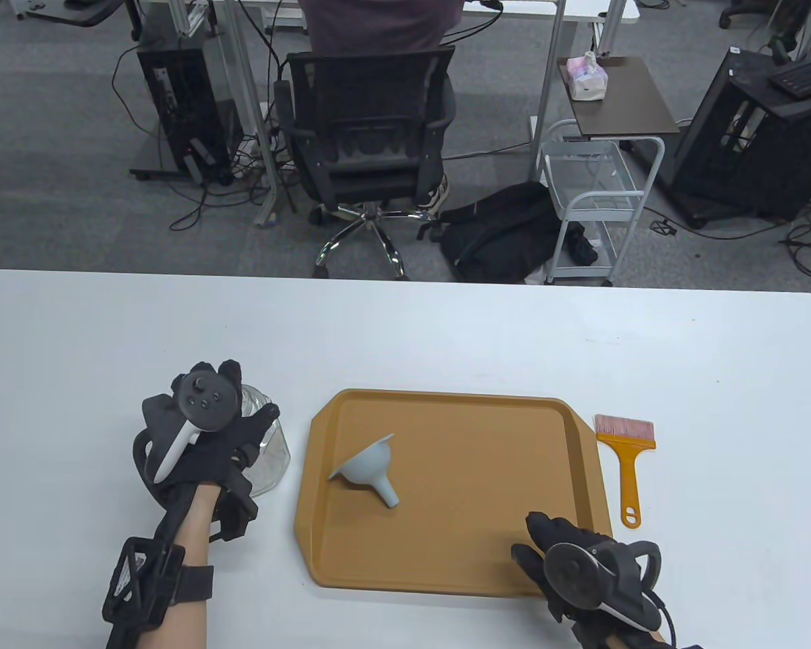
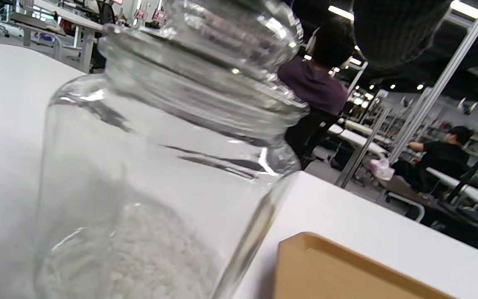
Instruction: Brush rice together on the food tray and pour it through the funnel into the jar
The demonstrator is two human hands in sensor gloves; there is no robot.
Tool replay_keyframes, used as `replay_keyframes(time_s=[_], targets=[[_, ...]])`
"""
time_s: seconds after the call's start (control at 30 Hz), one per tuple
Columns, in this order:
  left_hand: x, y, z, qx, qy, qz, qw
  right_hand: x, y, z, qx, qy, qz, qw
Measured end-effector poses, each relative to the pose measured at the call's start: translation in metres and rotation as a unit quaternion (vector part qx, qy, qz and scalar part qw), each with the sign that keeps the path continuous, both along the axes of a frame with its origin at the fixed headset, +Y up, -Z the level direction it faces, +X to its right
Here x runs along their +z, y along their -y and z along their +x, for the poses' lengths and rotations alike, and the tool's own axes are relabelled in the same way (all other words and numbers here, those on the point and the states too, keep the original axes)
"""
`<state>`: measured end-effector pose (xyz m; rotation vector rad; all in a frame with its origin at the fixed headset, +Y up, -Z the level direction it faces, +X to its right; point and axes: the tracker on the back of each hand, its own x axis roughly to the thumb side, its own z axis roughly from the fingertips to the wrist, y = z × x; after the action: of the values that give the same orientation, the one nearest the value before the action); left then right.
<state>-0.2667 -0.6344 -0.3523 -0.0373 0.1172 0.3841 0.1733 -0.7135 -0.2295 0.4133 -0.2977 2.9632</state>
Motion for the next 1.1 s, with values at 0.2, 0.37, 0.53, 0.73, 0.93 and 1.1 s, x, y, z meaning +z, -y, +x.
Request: replay_keyframes(time_s=[0.2, 0.37, 0.53, 0.73, 0.93, 1.1], targets=[[0.035, -0.006, 0.032, 0.000, 0.075, 0.082, 0.994, -0.001, -0.015, -0.028, 0.035, 0.000, 0.062, 0.997], [0.061, 0.027, 0.071, -0.052, 0.140, 0.110, 0.983, -0.019, -0.015, -0.047, 0.082, 0.044, 0.087, 0.992], [0.073, 0.063, 0.095, -0.035, 0.204, 0.120, 0.971, -0.040, 0.009, -0.044, 0.099, 0.076, 0.006, 0.992], [0.076, 0.091, 0.103, -0.029, 0.249, 0.032, 0.968, -0.043, 0.026, -0.037, 0.126, 0.084, -0.044, 0.987], [0.074, 0.102, 0.101, -0.055, 0.245, 0.024, 0.968, -0.040, 0.032, -0.033, 0.127, 0.084, -0.056, 0.987], [0.074, 0.103, 0.100, -0.059, 0.243, 0.028, 0.968, -0.032, 0.029, -0.035, 0.111, 0.065, -0.041, 0.991]])
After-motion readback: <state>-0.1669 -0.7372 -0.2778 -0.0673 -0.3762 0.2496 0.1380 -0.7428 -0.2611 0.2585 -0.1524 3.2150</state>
